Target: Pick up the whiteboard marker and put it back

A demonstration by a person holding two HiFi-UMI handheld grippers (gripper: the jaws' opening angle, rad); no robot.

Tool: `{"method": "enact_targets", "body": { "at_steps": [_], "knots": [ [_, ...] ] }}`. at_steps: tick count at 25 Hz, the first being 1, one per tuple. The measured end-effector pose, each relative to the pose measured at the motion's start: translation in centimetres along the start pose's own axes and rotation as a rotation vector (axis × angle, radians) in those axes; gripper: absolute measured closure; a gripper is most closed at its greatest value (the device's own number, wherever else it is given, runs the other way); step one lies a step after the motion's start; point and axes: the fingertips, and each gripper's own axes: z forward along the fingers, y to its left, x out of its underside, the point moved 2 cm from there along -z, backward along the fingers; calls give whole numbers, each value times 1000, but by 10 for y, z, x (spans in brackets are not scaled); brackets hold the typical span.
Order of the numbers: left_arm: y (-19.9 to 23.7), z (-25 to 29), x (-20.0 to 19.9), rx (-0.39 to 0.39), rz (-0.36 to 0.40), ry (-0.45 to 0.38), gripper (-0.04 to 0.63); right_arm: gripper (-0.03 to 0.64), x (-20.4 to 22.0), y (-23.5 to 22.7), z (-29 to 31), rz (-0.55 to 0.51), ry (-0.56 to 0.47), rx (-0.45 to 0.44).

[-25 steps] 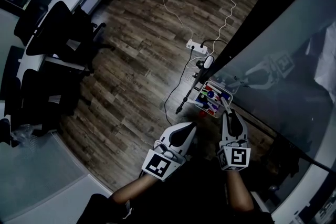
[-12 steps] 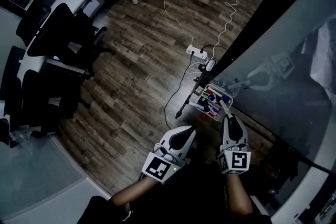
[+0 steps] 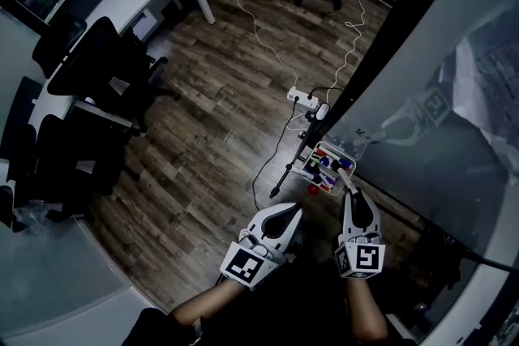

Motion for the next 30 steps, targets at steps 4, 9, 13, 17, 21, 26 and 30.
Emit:
{"method": "enact_targets", "body": {
  "at_steps": [4, 9, 13, 17, 21, 26, 30],
  "knots": [
    [-2, -2, -2, -1, 17, -8, 588, 534, -2, 1, -4, -4, -13, -9],
    [-6, -4, -4, 0, 24, -20, 588, 534, -4, 0, -9, -2, -30, -6],
    [-9, -6, -5, 0, 29, -25, 588, 534, -6, 0, -15, -11, -44, -12],
    [-12, -8, -6, 3, 29, -37, 588, 534, -18, 3, -20, -16, -75, -7],
    [-9, -12, -9, -25, 52, -14, 588, 534, -18, 2, -28, -18, -81, 0],
    [-14, -13, -10, -8, 46, -30, 588, 534, -22, 3, -37, -21, -97, 2],
    [-20, -14, -8, 13, 51, -56, 588, 534, -24, 4, -46, -40, -106, -4]
  ]
}}
